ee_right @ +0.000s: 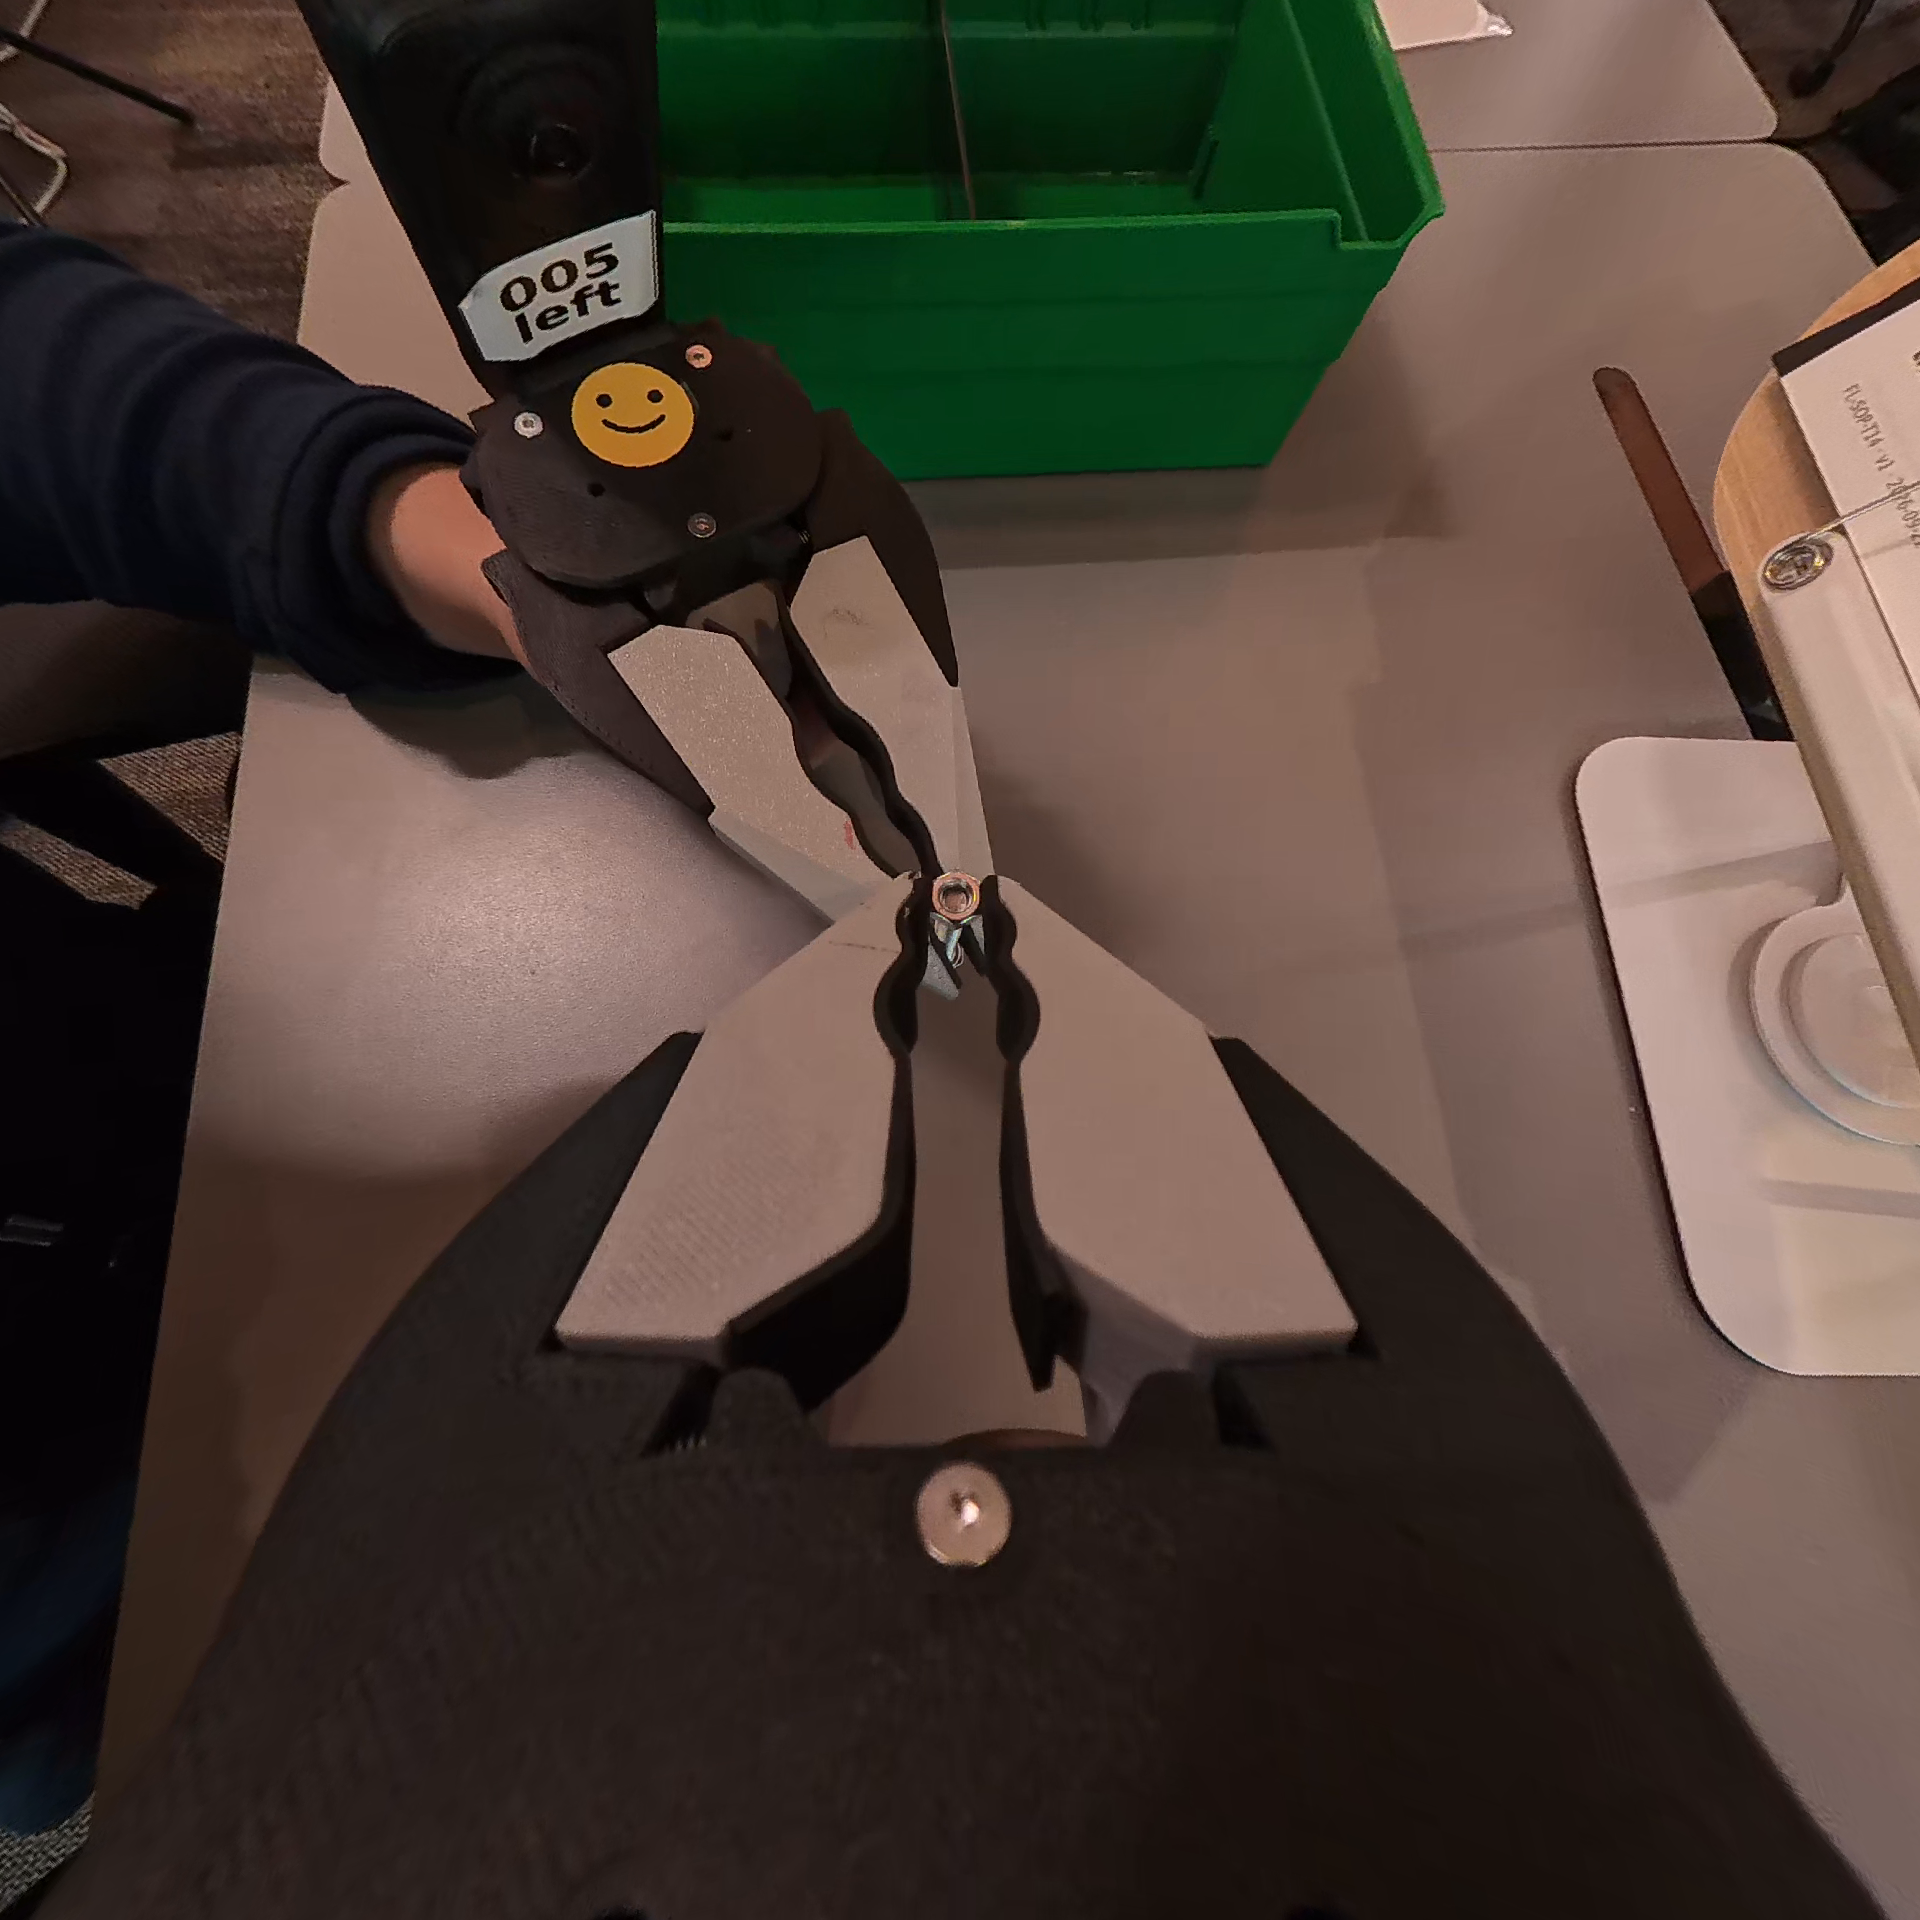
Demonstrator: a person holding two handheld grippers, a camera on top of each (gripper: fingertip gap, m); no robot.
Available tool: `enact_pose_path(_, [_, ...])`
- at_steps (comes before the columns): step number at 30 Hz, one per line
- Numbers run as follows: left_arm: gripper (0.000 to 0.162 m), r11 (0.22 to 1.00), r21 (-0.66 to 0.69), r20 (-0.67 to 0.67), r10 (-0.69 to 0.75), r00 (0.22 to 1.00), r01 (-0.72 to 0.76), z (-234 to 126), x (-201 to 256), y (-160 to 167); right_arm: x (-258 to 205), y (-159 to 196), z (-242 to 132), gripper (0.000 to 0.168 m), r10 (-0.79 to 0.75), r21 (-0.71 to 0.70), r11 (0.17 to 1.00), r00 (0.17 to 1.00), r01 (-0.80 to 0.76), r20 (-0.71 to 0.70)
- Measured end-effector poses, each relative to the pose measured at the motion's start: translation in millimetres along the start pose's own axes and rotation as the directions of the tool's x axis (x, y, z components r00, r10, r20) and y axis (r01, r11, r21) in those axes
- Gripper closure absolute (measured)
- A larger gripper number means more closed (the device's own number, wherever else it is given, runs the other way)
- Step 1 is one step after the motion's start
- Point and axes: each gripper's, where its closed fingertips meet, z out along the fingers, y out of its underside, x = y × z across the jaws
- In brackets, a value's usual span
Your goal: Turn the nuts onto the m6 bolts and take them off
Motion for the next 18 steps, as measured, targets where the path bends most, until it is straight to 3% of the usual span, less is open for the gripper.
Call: enact_pose_path(18, [0.159,1.000,0.001,-0.004,-0.012,1.000,0.012,-0.3,-0.1,-0.4,0.1,-0.7,0.8,0.161,0.018,0.014,1.000,1.000,-0.018,0.011])
